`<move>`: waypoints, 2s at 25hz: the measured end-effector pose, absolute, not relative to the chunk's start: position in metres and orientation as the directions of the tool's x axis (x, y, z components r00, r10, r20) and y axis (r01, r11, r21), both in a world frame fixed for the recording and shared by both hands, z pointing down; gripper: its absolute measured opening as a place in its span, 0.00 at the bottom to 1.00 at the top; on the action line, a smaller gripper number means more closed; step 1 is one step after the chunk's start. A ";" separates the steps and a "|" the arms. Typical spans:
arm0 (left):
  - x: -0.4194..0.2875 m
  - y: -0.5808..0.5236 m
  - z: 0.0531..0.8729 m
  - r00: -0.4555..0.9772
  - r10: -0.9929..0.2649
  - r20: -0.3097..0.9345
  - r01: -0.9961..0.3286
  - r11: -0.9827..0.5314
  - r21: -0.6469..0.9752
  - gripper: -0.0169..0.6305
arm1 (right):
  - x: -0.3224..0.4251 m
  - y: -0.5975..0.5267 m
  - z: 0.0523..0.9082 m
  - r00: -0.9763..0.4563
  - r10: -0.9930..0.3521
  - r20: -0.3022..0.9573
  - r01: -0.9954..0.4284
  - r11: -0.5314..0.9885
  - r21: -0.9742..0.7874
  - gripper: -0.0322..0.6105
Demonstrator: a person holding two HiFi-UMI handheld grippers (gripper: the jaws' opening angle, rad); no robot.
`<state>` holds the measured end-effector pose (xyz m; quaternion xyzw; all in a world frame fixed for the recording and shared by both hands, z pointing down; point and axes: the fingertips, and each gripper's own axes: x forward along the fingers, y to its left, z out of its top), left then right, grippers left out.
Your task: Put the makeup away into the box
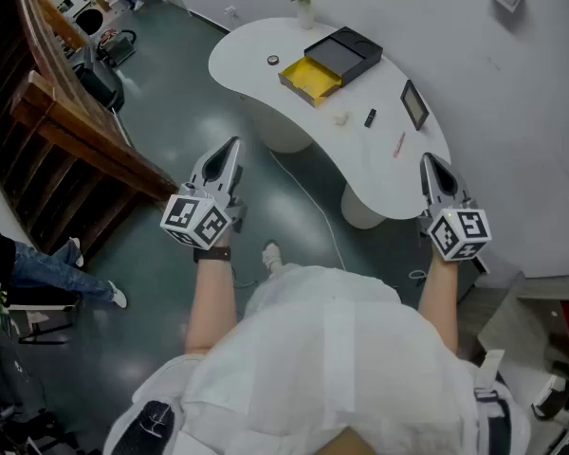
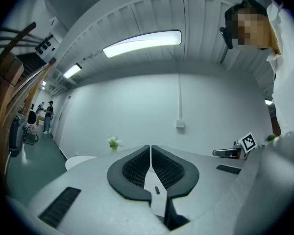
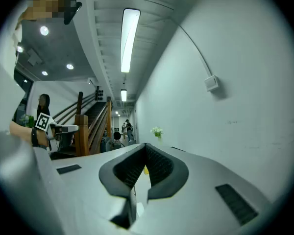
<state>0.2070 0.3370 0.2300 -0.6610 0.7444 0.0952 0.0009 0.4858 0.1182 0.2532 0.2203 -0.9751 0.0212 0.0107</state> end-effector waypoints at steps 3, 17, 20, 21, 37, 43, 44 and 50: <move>0.206 0.337 0.231 -0.126 -0.984 -0.125 -0.984 0.108 0.140 0.06 | 0.485 0.118 0.253 -0.902 -0.430 0.033 -0.430 0.902 -0.026 0.06; 0.201 0.335 0.243 -0.117 -0.987 -0.107 -0.982 0.098 0.164 0.06 | 0.478 0.118 0.253 -0.907 -0.419 0.042 -0.420 0.907 -0.031 0.06; 0.197 0.337 0.245 -0.122 -0.987 -0.102 -0.981 0.104 0.164 0.06 | 0.474 0.117 0.252 -0.914 -0.405 0.020 -0.406 0.910 -0.087 0.06; 0.195 0.337 0.246 -0.125 -0.987 -0.100 -0.981 0.107 0.163 0.06 | 0.473 0.115 0.252 -0.914 -0.406 0.015 -0.406 0.909 -0.096 0.06; 0.094 0.361 0.269 -0.205 -0.977 -0.059 -0.962 0.190 0.197 0.06 | 0.354 0.106 0.268 -0.939 -0.339 0.067 -0.344 0.935 -0.087 0.07; 0.018 0.354 0.265 -0.187 -0.980 -0.066 -0.966 0.171 0.195 0.06 | 0.278 0.095 0.258 -0.932 -0.358 0.059 -0.362 0.929 -0.078 0.07; 0.005 0.353 0.264 -0.182 -0.981 -0.068 -0.967 0.165 0.195 0.06 | 0.265 0.095 0.255 -0.930 -0.363 0.054 -0.366 0.927 -0.077 0.07; -0.054 0.345 0.263 -0.124 -0.989 -0.077 -0.978 0.109 0.179 0.06 | 0.202 0.095 0.253 -0.919 -0.393 0.041 -0.395 0.916 -0.077 0.07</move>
